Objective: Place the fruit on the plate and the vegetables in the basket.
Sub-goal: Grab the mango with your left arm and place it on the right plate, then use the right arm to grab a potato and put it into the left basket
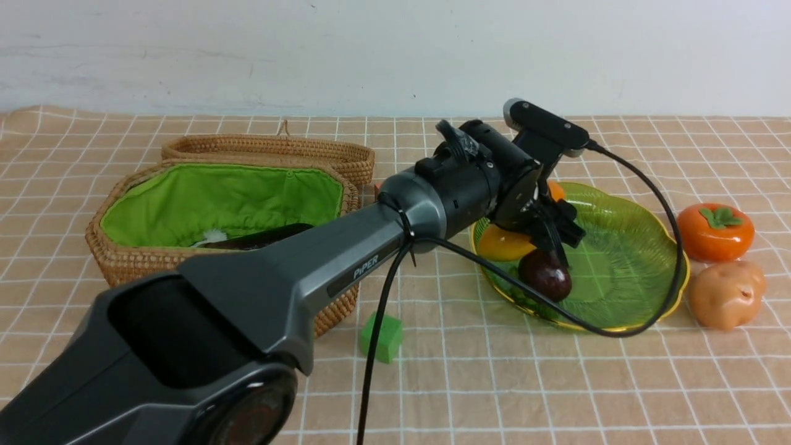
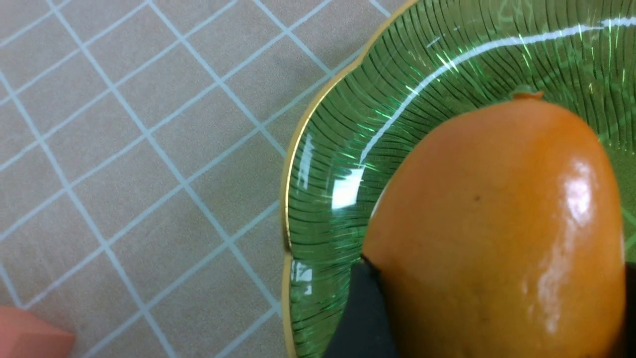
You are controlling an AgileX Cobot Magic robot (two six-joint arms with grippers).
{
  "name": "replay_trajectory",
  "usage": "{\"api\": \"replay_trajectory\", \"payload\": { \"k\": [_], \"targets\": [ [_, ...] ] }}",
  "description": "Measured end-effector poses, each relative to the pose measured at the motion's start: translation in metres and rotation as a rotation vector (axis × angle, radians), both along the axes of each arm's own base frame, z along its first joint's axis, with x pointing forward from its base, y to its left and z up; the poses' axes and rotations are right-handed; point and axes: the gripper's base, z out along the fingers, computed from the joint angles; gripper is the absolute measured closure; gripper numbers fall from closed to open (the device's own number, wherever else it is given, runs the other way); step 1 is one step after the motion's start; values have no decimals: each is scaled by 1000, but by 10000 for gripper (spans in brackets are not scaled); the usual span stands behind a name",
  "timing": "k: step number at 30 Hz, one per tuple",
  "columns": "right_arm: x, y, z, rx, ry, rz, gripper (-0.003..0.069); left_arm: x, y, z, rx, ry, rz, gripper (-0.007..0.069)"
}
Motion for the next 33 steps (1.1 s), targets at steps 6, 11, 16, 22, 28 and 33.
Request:
{"api": "replay_trajectory", "payload": {
  "k": [6,11,16,22,28,33],
  "targets": [
    [0,0,0,0,0,0,425,0,0,0,-4,-4,0,69],
    [1,-2,0,16,17,-44,425,0,0,2,-3,-2,1,29],
    [7,-6,-1,29,48,-130,424,-5,5,26,-29,-12,8,-13],
    [23,-2,-3,9,106,-164,418,-22,18,83,-97,5,25,11],
    [61,5,-8,-96,191,-218,417,-69,59,160,-55,133,68,263],
    [111,19,-17,-155,228,-242,415,-111,100,221,-49,152,90,604]
  ]
}}
